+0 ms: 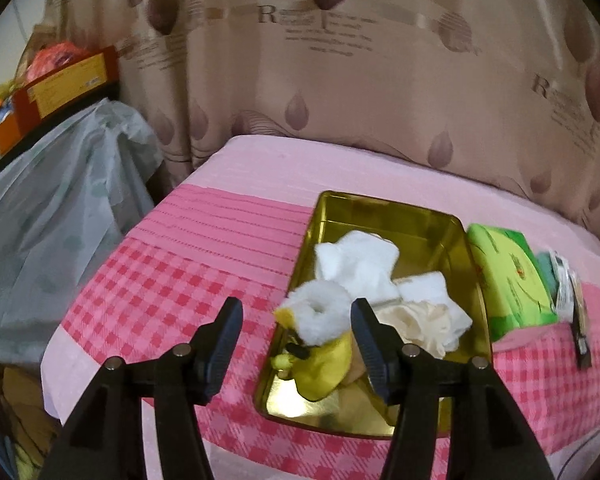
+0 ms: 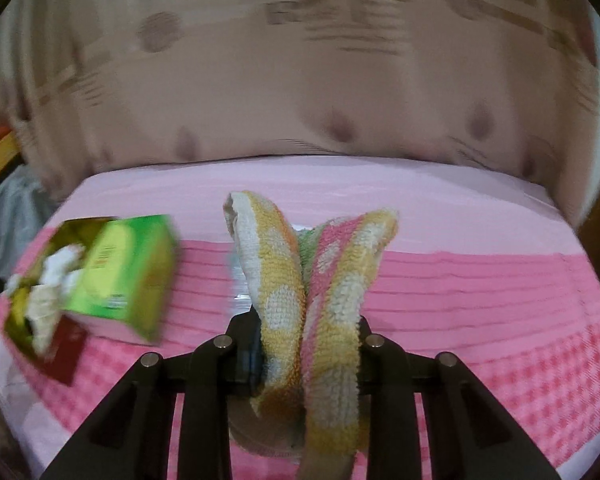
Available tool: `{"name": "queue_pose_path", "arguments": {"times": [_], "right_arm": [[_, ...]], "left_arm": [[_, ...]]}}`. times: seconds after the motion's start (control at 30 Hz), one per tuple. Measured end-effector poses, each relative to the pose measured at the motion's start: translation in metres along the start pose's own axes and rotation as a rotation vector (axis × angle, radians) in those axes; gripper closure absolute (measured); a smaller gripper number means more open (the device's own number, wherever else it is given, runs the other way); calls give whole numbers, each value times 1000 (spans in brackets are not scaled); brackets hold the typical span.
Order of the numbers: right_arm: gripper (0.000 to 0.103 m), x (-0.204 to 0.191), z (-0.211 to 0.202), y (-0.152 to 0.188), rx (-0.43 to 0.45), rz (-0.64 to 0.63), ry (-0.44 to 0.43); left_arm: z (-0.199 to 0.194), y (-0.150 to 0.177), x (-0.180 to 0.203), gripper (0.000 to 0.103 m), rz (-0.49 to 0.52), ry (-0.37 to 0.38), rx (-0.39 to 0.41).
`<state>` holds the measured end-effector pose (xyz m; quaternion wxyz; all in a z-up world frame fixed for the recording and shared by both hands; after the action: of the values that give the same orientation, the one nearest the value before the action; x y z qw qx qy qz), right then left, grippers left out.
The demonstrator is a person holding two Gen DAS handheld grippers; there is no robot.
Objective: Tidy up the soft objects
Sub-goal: 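Lower the terry towel into the gold tin and open the right tool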
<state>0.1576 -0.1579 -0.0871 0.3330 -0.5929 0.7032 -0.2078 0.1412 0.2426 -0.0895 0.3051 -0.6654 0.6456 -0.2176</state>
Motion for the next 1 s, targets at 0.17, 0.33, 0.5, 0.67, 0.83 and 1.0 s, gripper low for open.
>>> {"name": "queue_pose_path", "arguments": {"times": [0.17,0.33,0.5,0.67,0.83,1.0], "right_arm": [[78,-85,-1,15,-62,-103,-127],[78,-163,-1,33,-98,-216,-214],[78,-227,13,47,-133,-305,-257],[78,-270,35,60,-165,-355,-251],[78,-282,55,60,-181,-377,-222],[77,-289,75,54,-195,-384,-187]], "left_arm": [[4,2,-19,45,-86,-12,-19],[11,9,-40,45,-188,-13,-52],[14,15,-49,45,-243,-11,-74],[15,15,-49,45,-238,-23,-78],[15,13,-51,45,-231,-50,-72],[16,14,-59,45,-254,-68,-75]]}}
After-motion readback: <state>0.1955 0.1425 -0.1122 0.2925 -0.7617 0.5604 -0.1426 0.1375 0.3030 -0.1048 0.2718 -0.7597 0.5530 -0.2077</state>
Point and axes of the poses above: each gripper's, at about its wrist camera, not at the fingertips, and z roughly the way its jaws point, x to its right, y to its underside, the point moved 9 cm from there along z, roughly the way its jaws point, and after that the axes turned 11 degrees about z, right-handed, at the moved point
